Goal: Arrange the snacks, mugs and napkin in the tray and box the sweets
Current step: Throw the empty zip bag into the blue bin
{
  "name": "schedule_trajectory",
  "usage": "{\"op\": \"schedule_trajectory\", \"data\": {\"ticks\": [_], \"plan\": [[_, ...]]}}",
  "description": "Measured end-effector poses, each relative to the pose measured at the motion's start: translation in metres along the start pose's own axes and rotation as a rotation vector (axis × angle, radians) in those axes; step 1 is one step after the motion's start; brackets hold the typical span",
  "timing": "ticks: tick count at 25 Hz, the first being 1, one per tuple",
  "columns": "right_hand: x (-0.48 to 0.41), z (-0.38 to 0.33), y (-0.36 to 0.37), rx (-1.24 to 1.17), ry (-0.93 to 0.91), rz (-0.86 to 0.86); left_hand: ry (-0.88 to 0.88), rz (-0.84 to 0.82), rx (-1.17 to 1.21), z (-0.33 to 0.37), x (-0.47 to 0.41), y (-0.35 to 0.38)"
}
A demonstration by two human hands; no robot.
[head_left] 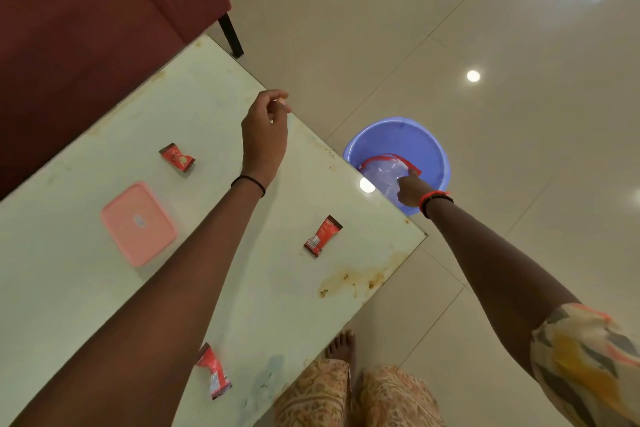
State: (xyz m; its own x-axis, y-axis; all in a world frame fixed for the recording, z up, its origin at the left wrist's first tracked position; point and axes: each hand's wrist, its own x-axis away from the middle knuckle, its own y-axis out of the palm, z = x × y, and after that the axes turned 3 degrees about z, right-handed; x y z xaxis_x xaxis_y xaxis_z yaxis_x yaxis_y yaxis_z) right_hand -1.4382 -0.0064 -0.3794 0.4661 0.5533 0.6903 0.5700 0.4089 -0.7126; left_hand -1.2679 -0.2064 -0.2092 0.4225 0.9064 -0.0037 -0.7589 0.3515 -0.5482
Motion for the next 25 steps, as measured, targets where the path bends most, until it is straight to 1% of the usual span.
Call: {"op": "schedule_trajectory", "data": {"ticks": [3, 7, 9, 11, 14, 17, 20, 25], "plan": [[0.008, -0.003, -0.009, -0.076, 0.056, 0.091, 0.005, -0.013, -0.009, 0.001, 0.003, -0.004], [0.045, -0.009, -0.050, -0.268, 0.097, 0.238, -0.028, -0.050, -0.058, 0.016, 0.020, -0.033], [0.071, -0.019, -0.074, -0.342, 0.113, 0.331, -0.049, -0.042, -0.066, 0.024, 0.034, -0.053], [0.105, -0.038, -0.097, -0.379, 0.099, 0.437, -0.068, -0.007, -0.066, 0.032, 0.051, -0.079], [0.159, -0.077, -0.128, -0.391, -0.004, 0.548, -0.080, 0.059, -0.086, 0.045, 0.084, -0.123], [0.211, -0.125, -0.143, -0.368, -0.136, 0.584, -0.116, 0.136, -0.095, 0.058, 0.120, -0.168], [0.266, -0.174, -0.143, -0.393, -0.253, 0.573, -0.175, 0.185, -0.097, 0.067, 0.161, -0.213], [0.360, -0.249, -0.127, -0.392, -0.420, 0.504, -0.278, 0.317, -0.105, 0.074, 0.233, -0.287]]}}
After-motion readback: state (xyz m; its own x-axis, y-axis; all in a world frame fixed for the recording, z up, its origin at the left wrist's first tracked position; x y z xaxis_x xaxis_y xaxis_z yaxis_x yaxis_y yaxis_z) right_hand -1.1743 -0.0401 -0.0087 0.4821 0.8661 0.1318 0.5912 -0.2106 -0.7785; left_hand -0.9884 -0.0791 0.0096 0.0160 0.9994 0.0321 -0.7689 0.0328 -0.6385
